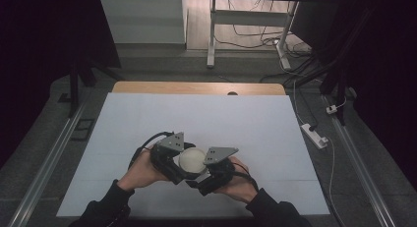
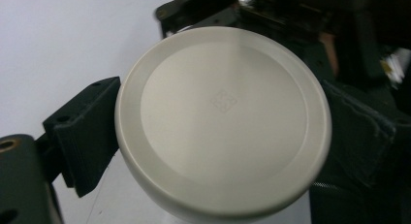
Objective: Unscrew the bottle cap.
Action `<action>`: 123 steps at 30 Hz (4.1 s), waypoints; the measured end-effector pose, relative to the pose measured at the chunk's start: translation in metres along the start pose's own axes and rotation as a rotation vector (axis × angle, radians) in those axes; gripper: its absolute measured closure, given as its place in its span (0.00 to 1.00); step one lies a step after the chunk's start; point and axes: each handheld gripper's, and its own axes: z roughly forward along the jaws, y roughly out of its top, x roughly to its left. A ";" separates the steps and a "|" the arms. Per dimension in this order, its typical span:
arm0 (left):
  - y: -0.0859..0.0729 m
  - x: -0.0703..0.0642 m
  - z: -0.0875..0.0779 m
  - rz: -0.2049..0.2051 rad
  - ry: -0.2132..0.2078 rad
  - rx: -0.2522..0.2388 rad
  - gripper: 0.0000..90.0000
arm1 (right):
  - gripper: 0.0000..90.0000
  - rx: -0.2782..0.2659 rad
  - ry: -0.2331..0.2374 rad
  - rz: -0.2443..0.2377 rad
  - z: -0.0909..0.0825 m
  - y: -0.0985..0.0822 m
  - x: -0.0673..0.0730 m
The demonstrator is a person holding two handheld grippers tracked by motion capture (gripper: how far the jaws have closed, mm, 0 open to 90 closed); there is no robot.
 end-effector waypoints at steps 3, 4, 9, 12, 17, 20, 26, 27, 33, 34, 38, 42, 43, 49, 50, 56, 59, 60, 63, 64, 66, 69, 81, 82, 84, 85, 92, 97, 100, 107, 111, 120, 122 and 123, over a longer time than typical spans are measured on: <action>0.004 -0.003 0.004 -0.060 0.075 0.010 0.08 | 0.07 0.007 -0.046 0.024 0.001 -0.001 -0.003; 0.005 -0.005 0.006 -0.074 0.097 0.009 0.08 | 0.07 0.009 -0.063 0.031 0.001 -0.001 -0.004; 0.009 -0.011 0.011 -0.147 0.191 0.011 0.08 | 0.07 0.016 -0.116 0.061 0.003 -0.001 -0.005; 0.010 -0.013 0.016 -0.162 0.214 0.018 0.08 | 0.07 0.024 -0.133 0.073 0.004 -0.002 -0.005; 0.012 -0.011 0.010 -0.151 0.150 -0.032 0.02 | 0.07 0.013 -0.123 0.081 0.002 -0.002 -0.005; 0.013 -0.009 -0.004 -0.105 0.099 -0.064 0.00 | 0.07 0.004 -0.100 0.074 0.001 -0.001 -0.005; 0.005 -0.002 -0.020 0.044 -0.012 -0.020 0.02 | 0.07 -0.014 -0.030 0.043 0.000 -0.001 -0.002; 0.004 -0.001 -0.020 0.056 -0.026 -0.019 0.02 | 0.07 -0.019 -0.019 0.035 0.000 0.000 -0.001; -0.005 0.002 -0.017 0.123 -0.123 -0.018 0.04 | 0.07 -0.026 0.032 -0.007 0.001 0.002 0.007; -0.005 0.001 -0.015 0.135 -0.124 -0.011 0.04 | 0.07 -0.027 0.038 -0.014 0.001 0.002 0.008; -0.005 -0.003 -0.011 0.165 -0.096 -0.005 0.08 | 0.07 -0.025 0.048 -0.029 0.001 0.002 0.011; -0.003 -0.004 -0.008 0.129 -0.053 -0.008 0.08 | 0.07 -0.021 0.029 -0.022 0.001 0.002 0.010; -0.002 -0.004 -0.007 0.113 -0.035 -0.008 0.08 | 0.07 -0.022 0.021 -0.013 0.001 0.002 0.009; 0.003 -0.004 0.000 -0.005 0.069 -0.001 0.09 | 0.07 -0.011 -0.053 0.048 0.002 0.001 0.002; 0.004 -0.005 0.002 -0.024 0.087 0.000 0.09 | 0.07 -0.013 -0.066 0.054 0.002 0.001 0.001; 0.010 -0.010 0.010 -0.089 0.186 0.022 0.09 | 0.07 0.001 -0.136 0.082 0.004 0.000 -0.002; 0.009 -0.009 0.011 -0.108 0.185 0.016 0.09 | 0.07 0.007 -0.143 0.093 0.005 -0.001 -0.003; 0.009 -0.008 0.011 -0.116 0.181 0.009 0.09 | 0.07 0.006 -0.143 0.094 0.005 -0.001 -0.003; 0.009 -0.008 0.009 -0.132 0.177 -0.012 0.09 | 0.07 0.003 -0.144 0.094 0.005 -0.001 -0.004; 0.010 -0.009 0.008 -0.132 0.180 -0.015 0.09 | 0.07 0.003 -0.144 0.093 0.005 -0.001 -0.004; 0.011 -0.010 0.006 -0.130 0.188 -0.020 0.09 | 0.07 0.002 -0.144 0.091 0.005 -0.001 -0.003; 0.013 -0.011 0.003 -0.127 0.203 -0.026 0.09 | 0.07 0.003 -0.143 0.085 0.005 -0.002 -0.003; 0.012 -0.011 -0.013 -0.142 0.232 -0.050 0.09 | 0.07 0.003 -0.157 0.089 0.003 -0.003 -0.007; 0.012 -0.012 -0.014 -0.143 0.234 -0.051 0.09 | 0.07 0.003 -0.160 0.088 0.003 -0.004 -0.007; 0.011 -0.012 -0.017 -0.142 0.233 -0.055 0.09 | 0.07 0.001 -0.163 0.090 0.002 -0.004 -0.009; 0.011 -0.012 -0.019 -0.144 0.234 -0.059 0.09 | 0.07 0.001 -0.165 0.089 0.002 -0.004 -0.009; 0.007 -0.017 -0.026 -0.142 0.232 -0.068 0.09 | 0.07 -0.004 -0.179 0.091 -0.001 -0.006 -0.014; 0.003 -0.022 -0.030 -0.141 0.229 -0.073 0.09 | 0.07 -0.006 -0.193 0.093 -0.003 -0.007 -0.019; 0.000 -0.025 -0.032 -0.140 0.227 -0.075 0.09 | 0.07 -0.008 -0.200 0.098 -0.004 -0.007 -0.022; -0.005 -0.031 -0.033 -0.144 0.212 -0.081 0.09 | 0.07 -0.009 -0.209 0.100 -0.006 -0.008 -0.027; -0.009 -0.033 -0.033 -0.140 0.200 -0.084 0.09 | 0.07 -0.011 -0.214 0.102 -0.007 -0.008 -0.029; -0.017 -0.038 -0.030 -0.139 0.177 -0.088 0.09 | 0.07 -0.008 -0.217 0.109 -0.009 -0.009 -0.034; -0.021 -0.039 -0.028 -0.141 0.172 -0.086 0.09 | 0.07 -0.007 -0.219 0.110 -0.009 -0.009 -0.035; -0.021 -0.039 -0.028 -0.141 0.172 -0.086 0.09 | 0.07 -0.006 -0.219 0.112 -0.009 -0.009 -0.036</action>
